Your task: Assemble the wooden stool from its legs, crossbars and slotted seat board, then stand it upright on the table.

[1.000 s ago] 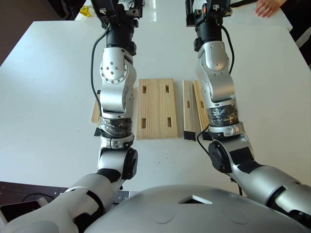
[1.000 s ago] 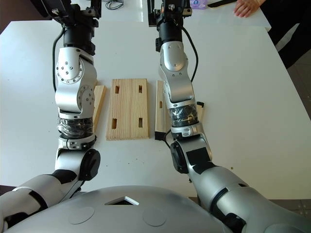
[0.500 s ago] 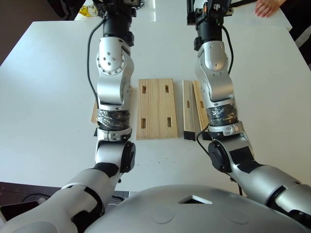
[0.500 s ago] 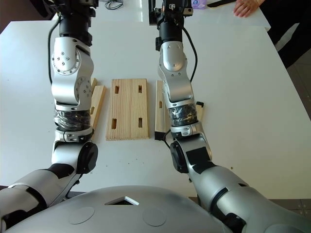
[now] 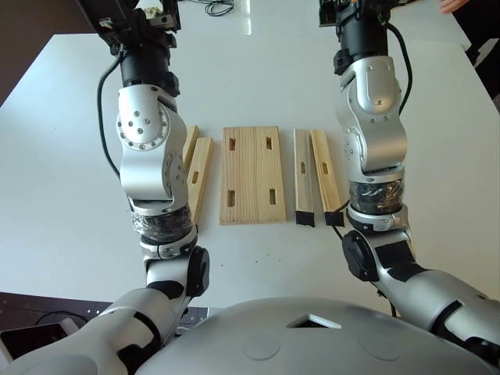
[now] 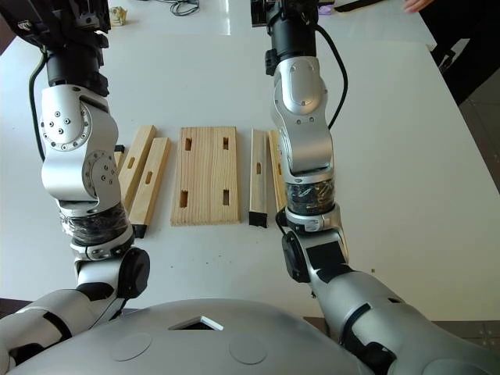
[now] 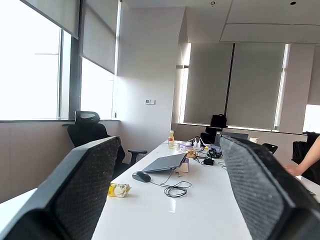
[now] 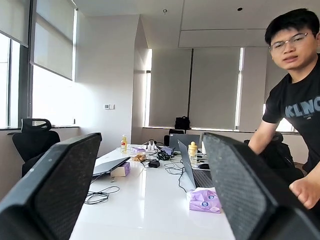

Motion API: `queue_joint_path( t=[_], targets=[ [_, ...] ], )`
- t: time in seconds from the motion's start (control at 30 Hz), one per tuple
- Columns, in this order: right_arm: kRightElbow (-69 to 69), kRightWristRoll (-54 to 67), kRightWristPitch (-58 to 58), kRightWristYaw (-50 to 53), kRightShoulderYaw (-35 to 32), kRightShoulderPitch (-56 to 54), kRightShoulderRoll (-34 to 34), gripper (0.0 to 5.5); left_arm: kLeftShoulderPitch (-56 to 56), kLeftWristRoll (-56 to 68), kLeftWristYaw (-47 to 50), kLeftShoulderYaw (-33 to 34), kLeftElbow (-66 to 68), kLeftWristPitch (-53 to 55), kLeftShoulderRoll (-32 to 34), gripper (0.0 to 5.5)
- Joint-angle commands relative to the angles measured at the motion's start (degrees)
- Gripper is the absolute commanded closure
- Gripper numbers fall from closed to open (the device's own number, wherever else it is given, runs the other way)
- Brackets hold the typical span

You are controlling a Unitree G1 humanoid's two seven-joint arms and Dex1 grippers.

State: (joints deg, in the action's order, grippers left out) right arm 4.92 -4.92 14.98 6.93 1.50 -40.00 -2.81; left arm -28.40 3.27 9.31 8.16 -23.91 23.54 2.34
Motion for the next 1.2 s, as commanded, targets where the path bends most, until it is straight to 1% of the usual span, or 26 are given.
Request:
queue_joint_path(
  t=[0.03,0.17,0.3,0.4,0.47,0.53,0.67,0.77,0.97,1.2],
  targets=[
    [-1.88,-0.06,-0.9,-0.3,-0.23,-2.15,0.45,1.77,1.78,-0.82,-1.0,-0.82,-0.56,0.23,0.89,1.81],
    [-2.64,-0.99,-1.93,0.63,-1.24,-0.57,1.83,1.77,6.76,2.49,-6.43,0.28,-1.49,2.83,3.95,1.81],
    [-1.8,-1.27,-1.51,2.38,-3.22,2.25,2.64,1.77,14.28,9.98,-14.8,3.91,-3.81,10.51,8.55,1.81],
    [-1.48,-1.69,-1.64,3.25,-3.69,3.73,3.03,1.77,21.16,13.51,-21.23,6.39,-2.88,13.32,13.19,1.81],
    [-1.42,-2.08,-1.75,3.54,-3.78,4.24,3.44,1.77,25.61,13.32,-26.77,7.51,0.72,11.15,18.13,1.81],
    [-1.73,-2.34,-2.06,3.63,-4.05,4.47,3.92,1.77,27.96,13.74,-31.04,9.84,6.33,9.0,21.71,1.81],
    [-2.83,-2.68,-3.01,3.77,-4.34,4.63,4.54,1.77,31.51,13.0,-35.65,12.73,17.9,4.14,26.12,1.81],
    [-3.51,-2.75,-3.69,3.84,-4.76,4.9,5.17,1.77,34.0,11.84,-36.3,11.97,21.45,1.99,26.85,1.81],
    [-4.17,-2.95,-4.58,4.09,-5.18,5.83,6.44,1.77,35.73,11.99,-34.54,9.22,18.81,3.12,24.73,1.81],
    [-4.79,-3.73,-5.61,4.13,-4.61,6.0,6.78,1.77,35.05,11.61,-32.62,7.64,17.5,5.21,24.37,1.81]
  ],
)
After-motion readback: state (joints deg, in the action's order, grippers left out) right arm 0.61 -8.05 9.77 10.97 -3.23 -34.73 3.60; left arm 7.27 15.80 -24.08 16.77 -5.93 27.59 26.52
